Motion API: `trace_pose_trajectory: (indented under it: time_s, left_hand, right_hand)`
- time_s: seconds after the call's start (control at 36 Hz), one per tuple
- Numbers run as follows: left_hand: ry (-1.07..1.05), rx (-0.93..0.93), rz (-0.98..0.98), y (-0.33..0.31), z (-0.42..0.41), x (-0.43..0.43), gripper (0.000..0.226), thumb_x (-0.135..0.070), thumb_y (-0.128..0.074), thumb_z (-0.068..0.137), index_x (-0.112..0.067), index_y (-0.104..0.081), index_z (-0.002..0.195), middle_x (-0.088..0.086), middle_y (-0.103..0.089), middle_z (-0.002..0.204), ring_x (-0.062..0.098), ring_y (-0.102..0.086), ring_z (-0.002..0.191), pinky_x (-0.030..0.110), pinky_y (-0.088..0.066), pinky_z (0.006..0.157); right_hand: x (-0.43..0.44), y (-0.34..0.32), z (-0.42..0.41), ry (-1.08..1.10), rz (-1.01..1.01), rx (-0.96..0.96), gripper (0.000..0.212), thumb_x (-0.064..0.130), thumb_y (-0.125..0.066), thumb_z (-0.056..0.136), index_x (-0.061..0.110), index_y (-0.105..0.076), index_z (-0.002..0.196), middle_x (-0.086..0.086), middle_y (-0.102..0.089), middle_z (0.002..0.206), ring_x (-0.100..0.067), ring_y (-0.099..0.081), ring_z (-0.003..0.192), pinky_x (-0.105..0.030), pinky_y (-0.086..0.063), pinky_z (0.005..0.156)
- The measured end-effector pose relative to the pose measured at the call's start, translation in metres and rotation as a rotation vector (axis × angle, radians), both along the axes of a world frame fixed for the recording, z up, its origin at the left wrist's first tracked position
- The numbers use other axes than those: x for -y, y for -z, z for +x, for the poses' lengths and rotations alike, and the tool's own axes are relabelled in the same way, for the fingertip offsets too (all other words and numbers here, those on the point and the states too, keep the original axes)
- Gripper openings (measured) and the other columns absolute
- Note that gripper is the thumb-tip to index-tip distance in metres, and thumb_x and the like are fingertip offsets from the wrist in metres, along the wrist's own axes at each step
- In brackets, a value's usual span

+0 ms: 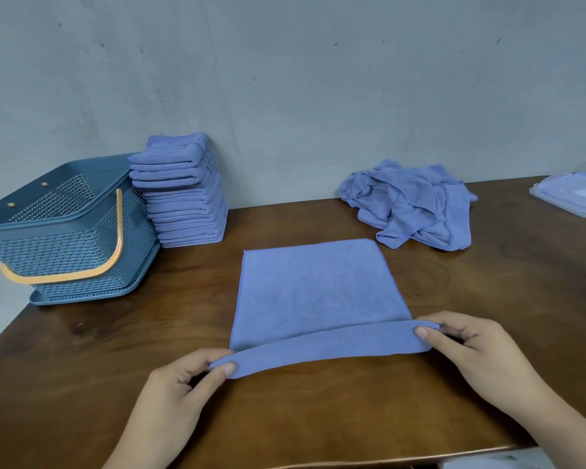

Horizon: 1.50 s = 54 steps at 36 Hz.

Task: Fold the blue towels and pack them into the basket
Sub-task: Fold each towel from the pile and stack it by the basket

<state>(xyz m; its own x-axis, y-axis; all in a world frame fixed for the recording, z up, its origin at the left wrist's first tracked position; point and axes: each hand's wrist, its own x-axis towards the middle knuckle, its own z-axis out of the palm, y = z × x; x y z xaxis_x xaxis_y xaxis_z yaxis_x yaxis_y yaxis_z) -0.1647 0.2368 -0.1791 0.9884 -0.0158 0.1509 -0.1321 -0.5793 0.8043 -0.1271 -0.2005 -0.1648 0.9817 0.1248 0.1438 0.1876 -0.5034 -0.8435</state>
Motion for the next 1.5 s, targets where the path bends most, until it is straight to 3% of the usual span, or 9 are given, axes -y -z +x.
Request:
trace_pose_trajectory:
  time_s: [0.14,0.33,0.44,0.61,0.75,0.89,1.03,1.19,1.5]
  left_hand:
    - [-0.006,0.048,-0.084,-0.004,0.013,0.006,0.031,-0.052,-0.070,0.100,-0.032,-0.075,0.123,-0.006,-0.079,0.111,0.007,-0.073,0.100,0.014,-0.051,0.087]
    - [-0.029,0.148,-0.318,-0.028,0.070,0.015,0.052,-0.061,-0.067,0.099,-0.016,-0.069,0.124,0.003,-0.073,0.099,0.020,-0.065,0.082,0.039,-0.052,0.073]
    - [-0.019,0.089,-0.522,-0.042,0.110,0.020,0.047,-0.052,-0.072,0.099,-0.010,-0.069,0.119,0.017,-0.073,0.119,0.043,-0.069,0.112,0.069,-0.053,0.093]
    - [-0.097,-0.052,-0.501,-0.053,0.182,0.031,0.029,-0.047,-0.069,0.097,-0.025,-0.078,0.113,0.001,-0.080,0.113,0.025,-0.077,0.108,0.052,-0.060,0.097]
    - [-0.258,-0.181,-0.325,-0.021,0.218,0.027,0.022,-0.038,-0.070,0.100,-0.036,-0.070,0.122,-0.008,-0.076,0.120,0.012,-0.071,0.111,0.039,-0.056,0.098]
    - [-0.170,-0.210,-0.372,-0.007,0.222,0.012,0.043,-0.039,-0.081,0.083,-0.055,-0.063,0.120,-0.013,-0.078,0.111,0.008,-0.077,0.098,0.037,-0.057,0.086]
    - [-0.190,-0.115,-0.285,-0.003,0.221,0.018,0.028,-0.017,-0.073,0.097,-0.042,-0.069,0.108,-0.012,-0.078,0.104,0.014,-0.076,0.091,0.038,-0.059,0.079]
    - [-0.243,0.013,-0.224,-0.002,0.219,0.023,0.029,-0.012,-0.064,0.103,-0.035,-0.079,0.092,-0.020,-0.077,0.098,-0.006,-0.069,0.092,0.019,-0.046,0.077]
    - [-0.164,0.058,0.315,0.001,0.221,0.027,0.032,-0.017,-0.059,0.106,-0.028,-0.071,0.133,-0.018,-0.063,0.122,0.006,-0.056,0.107,0.007,-0.039,0.081]
  right_hand:
    - [-0.005,-0.005,0.009,0.020,0.072,0.019,0.021,0.041,-0.065,0.100,0.034,-0.079,0.114,0.007,-0.079,0.101,-0.011,-0.073,0.097,-0.013,-0.049,0.083]
    - [-0.022,-0.032,0.056,0.057,0.218,0.084,0.028,0.047,-0.062,0.101,0.023,-0.074,0.110,0.001,-0.076,0.103,-0.019,-0.072,0.101,-0.031,-0.055,0.087]
    - [-0.027,-0.043,0.094,0.099,0.302,0.068,0.026,0.041,-0.064,0.104,0.017,-0.073,0.105,-0.004,-0.077,0.104,-0.022,-0.072,0.104,-0.036,-0.052,0.089]
    - [-0.039,-0.037,0.166,0.176,0.299,0.032,0.035,0.047,-0.064,0.103,0.013,-0.069,0.097,-0.020,-0.071,0.101,-0.024,-0.067,0.090,-0.044,-0.050,0.088]
    - [-0.047,-0.005,0.199,0.296,0.106,-0.080,0.020,0.043,-0.065,0.101,0.032,-0.066,0.118,0.003,-0.075,0.104,-0.015,-0.069,0.101,-0.037,-0.055,0.089]
    - [-0.035,0.010,0.204,0.201,0.038,-0.089,0.026,0.024,-0.068,0.096,0.044,-0.056,0.108,-0.001,-0.071,0.076,-0.014,-0.054,0.058,-0.041,-0.047,0.069]
    - [-0.033,0.014,0.204,0.182,0.012,-0.022,0.017,0.019,-0.068,0.098,0.035,-0.069,0.092,0.016,-0.071,0.088,-0.014,-0.067,0.087,-0.040,-0.053,0.084]
    - [-0.035,0.015,0.206,0.259,-0.044,0.083,0.022,0.022,-0.064,0.102,0.041,-0.074,0.097,0.025,-0.071,0.100,-0.005,-0.063,0.069,-0.026,-0.045,0.065]
    - [-0.040,0.021,0.209,0.270,-0.296,0.058,0.025,0.027,-0.058,0.106,0.042,-0.072,0.120,0.020,-0.068,0.112,-0.008,-0.066,0.099,-0.032,-0.054,0.086]
